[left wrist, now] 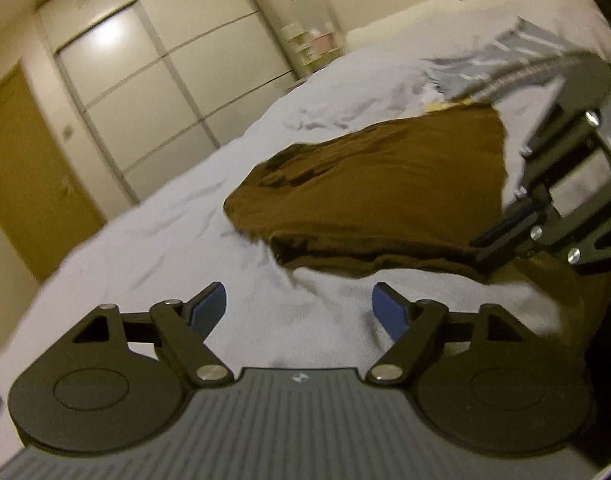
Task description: Fold clothes
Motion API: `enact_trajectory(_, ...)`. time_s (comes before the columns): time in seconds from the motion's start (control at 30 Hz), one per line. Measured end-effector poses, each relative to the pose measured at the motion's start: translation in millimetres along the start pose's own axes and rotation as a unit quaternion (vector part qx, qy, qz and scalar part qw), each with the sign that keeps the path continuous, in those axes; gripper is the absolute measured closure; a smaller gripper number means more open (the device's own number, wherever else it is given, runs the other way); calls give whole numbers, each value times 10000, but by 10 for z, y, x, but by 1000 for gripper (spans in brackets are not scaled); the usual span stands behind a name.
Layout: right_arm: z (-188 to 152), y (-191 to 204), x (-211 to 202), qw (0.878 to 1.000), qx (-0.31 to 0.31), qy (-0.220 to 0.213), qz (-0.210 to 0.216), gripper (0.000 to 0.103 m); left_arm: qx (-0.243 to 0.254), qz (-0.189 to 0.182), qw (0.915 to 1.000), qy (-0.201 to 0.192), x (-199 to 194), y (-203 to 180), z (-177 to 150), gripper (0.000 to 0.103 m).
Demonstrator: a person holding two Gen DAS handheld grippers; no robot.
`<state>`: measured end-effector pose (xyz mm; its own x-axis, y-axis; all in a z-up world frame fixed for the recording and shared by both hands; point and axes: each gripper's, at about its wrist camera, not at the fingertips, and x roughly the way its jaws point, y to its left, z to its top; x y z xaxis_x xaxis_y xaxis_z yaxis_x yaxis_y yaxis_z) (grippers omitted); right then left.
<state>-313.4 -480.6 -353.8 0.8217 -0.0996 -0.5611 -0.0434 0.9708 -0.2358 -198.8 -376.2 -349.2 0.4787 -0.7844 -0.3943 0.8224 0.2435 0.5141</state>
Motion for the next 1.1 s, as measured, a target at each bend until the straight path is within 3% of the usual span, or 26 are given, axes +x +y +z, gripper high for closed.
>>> enact_trajectory(0.1,-10,-23,-97,10000,31,-86,23,85,904,-68,9956,-237,-6,-159,-5,23)
enact_trajectory(0.3,-191,-259,-364,9980,455,-76,-427,72,2446,-188,9672,-663,123,-429,-37,26)
enact_trajectory(0.43,-321,-390,-451,9956,642,67,-684,70,3390,-258,9359,-924,222,-600,-56,26)
enact_trajectory(0.57,-380,-487,-510,9927,760,58,-939,65,4298,-326,8947,-1175,321,-771,-75,28)
enact_trajectory(0.6,-383,-502,-509,9924,692,53,-1018,64,4518,-343,8829,-1236,346,-814,-80,45)
enact_trajectory(0.63,-386,-514,-506,9921,611,49,-1099,63,4632,-362,8765,-1261,365,-841,-69,63)
enact_trajectory(0.67,-389,-526,-503,9916,529,46,-1179,59,4399,-394,8891,-1204,362,-814,-10,95)
enact_trajectory(0.77,-399,-564,-495,9895,284,35,-1420,48,3301,-529,9352,-1172,308,-641,177,99)
enact_trajectory(0.83,-411,-564,-453,9882,-87,44,-1527,44,2760,-573,9524,-1162,284,-525,262,99)
enact_trajectory(0.93,-378,-540,-325,9839,-770,-24,-1612,42,2288,-685,9646,-1118,289,-406,342,99)
enact_trajectory(1.1,-269,-431,-37,9680,-1897,-244,-1625,38,1940,-796,9717,-1085,367,-313,432,99)
